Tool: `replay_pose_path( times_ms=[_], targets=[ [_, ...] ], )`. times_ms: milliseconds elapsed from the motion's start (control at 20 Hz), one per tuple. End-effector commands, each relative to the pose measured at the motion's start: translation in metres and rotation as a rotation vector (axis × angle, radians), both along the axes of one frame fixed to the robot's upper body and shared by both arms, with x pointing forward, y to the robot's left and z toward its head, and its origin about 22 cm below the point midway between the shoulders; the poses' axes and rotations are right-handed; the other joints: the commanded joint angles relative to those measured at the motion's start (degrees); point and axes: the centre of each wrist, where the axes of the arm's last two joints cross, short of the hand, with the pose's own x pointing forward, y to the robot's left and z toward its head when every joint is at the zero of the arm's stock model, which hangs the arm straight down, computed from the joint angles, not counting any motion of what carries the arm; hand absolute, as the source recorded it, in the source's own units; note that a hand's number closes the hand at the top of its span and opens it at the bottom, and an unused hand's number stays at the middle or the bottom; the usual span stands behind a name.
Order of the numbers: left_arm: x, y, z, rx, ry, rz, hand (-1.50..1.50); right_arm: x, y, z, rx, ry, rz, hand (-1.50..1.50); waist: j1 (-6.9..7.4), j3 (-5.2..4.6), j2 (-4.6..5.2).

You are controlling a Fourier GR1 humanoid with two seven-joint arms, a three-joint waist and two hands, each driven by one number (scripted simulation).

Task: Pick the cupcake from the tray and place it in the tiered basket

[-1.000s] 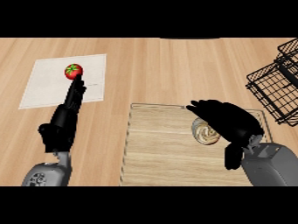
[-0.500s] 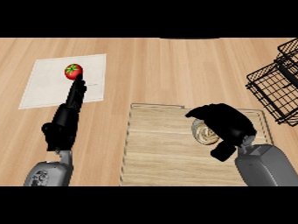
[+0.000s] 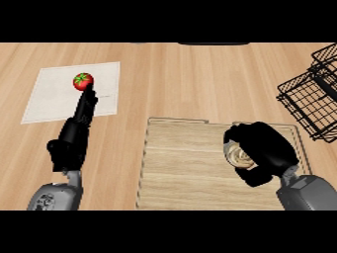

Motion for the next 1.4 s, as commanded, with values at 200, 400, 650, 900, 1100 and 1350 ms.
replay_pose_path(
  times_ms=[200,400,650,900,1100,1350],
  targets=[
    [-0.006,0.022,0.000,-0.006,0.001,0.044,0.00,-0.061,-0.147,-0.026,-0.340,0.074,-0.066,1.50,-1.85,0.30,0.29],
    [-0.007,0.008,0.001,-0.005,0.007,0.023,0.00,-0.077,-0.181,-0.016,-0.273,-0.033,-0.133,1.50,-0.82,0.25,0.37],
    [0.003,-0.003,0.005,-0.004,0.005,0.012,0.00,-0.086,-0.197,0.038,-0.204,-0.172,-0.217,1.50,-1.14,0.19,0.29],
    [-0.003,0.011,0.009,0.006,0.005,0.029,0.00,-0.082,-0.211,0.111,-0.090,-0.301,-0.282,1.50,-1.06,0.15,0.12],
    [0.000,-0.013,-0.006,-0.005,0.004,0.021,0.00,-0.092,-0.217,0.175,-0.032,-0.365,-0.285,1.50,-1.35,0.11,0.19],
    [-0.005,0.005,-0.004,0.003,-0.003,0.010,0.00,-0.107,-0.226,0.240,0.037,-0.370,-0.347,1.50,-0.78,0.12,0.23]
  ],
)
